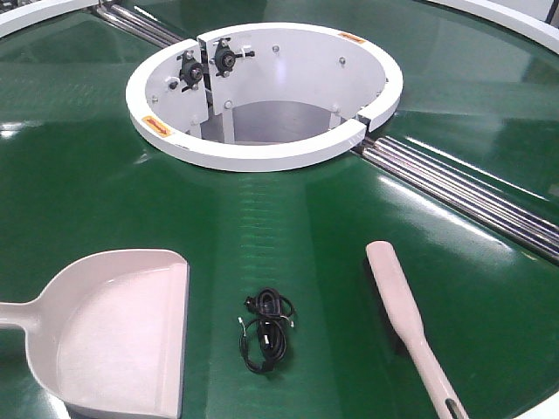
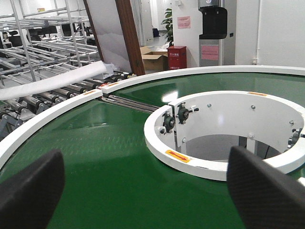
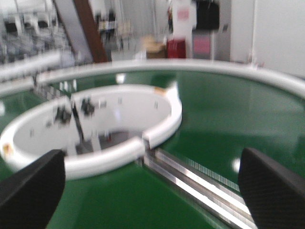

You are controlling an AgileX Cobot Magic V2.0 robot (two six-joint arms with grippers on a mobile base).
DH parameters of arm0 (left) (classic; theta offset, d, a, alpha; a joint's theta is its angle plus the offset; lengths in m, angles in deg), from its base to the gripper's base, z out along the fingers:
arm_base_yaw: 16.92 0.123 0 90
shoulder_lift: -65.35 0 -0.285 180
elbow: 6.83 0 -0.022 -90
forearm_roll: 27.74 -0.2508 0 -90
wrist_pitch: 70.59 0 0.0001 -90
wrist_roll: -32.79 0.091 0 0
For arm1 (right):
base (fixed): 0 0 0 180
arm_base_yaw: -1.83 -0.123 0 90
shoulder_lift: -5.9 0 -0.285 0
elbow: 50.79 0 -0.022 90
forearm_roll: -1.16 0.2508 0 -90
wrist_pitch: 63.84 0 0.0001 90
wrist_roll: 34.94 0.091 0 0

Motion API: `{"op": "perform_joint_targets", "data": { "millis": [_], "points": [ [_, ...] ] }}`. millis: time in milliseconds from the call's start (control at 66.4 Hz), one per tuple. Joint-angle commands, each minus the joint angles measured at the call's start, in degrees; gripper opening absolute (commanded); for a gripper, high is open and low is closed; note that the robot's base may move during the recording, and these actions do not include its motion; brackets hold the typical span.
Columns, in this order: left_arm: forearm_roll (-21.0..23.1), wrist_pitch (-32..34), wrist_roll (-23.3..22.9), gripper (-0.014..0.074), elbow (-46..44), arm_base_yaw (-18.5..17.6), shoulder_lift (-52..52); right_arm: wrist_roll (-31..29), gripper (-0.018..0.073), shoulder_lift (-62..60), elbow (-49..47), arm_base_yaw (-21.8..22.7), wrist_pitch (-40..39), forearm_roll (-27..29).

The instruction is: Clean and inspect green conveyor with broom and dustpan

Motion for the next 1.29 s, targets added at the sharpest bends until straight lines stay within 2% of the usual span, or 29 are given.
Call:
{"op": "perform_joint_targets", "data": {
  "millis": [0,226,407,482,587,678,753,798,934,1024,1280],
  "points": [
    [0.58,4.12,-0.14,0.0588,-1.95,-0.50,-0.72,-3.90,0.0677,4.19,-4.99,0.28,5.49,1.17],
    [0.58,4.16,-0.14,0.0573,-1.95,-0.50,-0.72,-9.14,0.0663,19.87,-14.87,0.28,20.14,9.46],
    [0.58,3.96,-0.14,0.0573,-1.95,-0.50,-0.72,-8.89,0.0623,33.35,-21.90,0.06,27.96,10.14],
    [0.58,3.70,-0.14,0.0573,-1.95,-0.50,-0.72,-8.74,0.0605,37.79,-24.63,-2.37,29.26,9.80],
    [0.58,3.63,-0.14,0.0573,-1.95,-0.50,-0.72,-5.32,0.0594,43.49,-28.92,-9.02,29.28,6.99],
    [0.58,3.63,-0.14,0.0573,-1.95,-0.50,-0.72,3.22,0.0595,47.89,-33.02,-13.32,31.44,0.49],
    [0.58,3.45,-0.14,0.0573,-1.95,-0.50,-0.72,9.30,0.0595,51.58,-36.69,-14.55,36.98,-5.02],
    [0.58,3.24,-0.14,0.0573,-1.95,-0.50,-0.72,10.90,0.0595,53.43,-39.23,-14.55,40.54,-6.92],
    [0.58,2.85,-0.14,0.0573,-1.95,-0.50,-0.72,11.24,0.0595,59.46,-46.16,-14.49,52.89,-10.32],
    [0.58,2.85,-0.14,0.0573,-1.95,-0.50,-0.72,11.62,0.0595,62.55,-48.84,-14.49,56.97,-10.19],
    [0.58,2.79,-0.14,0.0573,-1.95,-0.50,-0.72,11.67,0.0595,67.30,-49.54,-14.67,57.76,-8.67]
  ]
}}
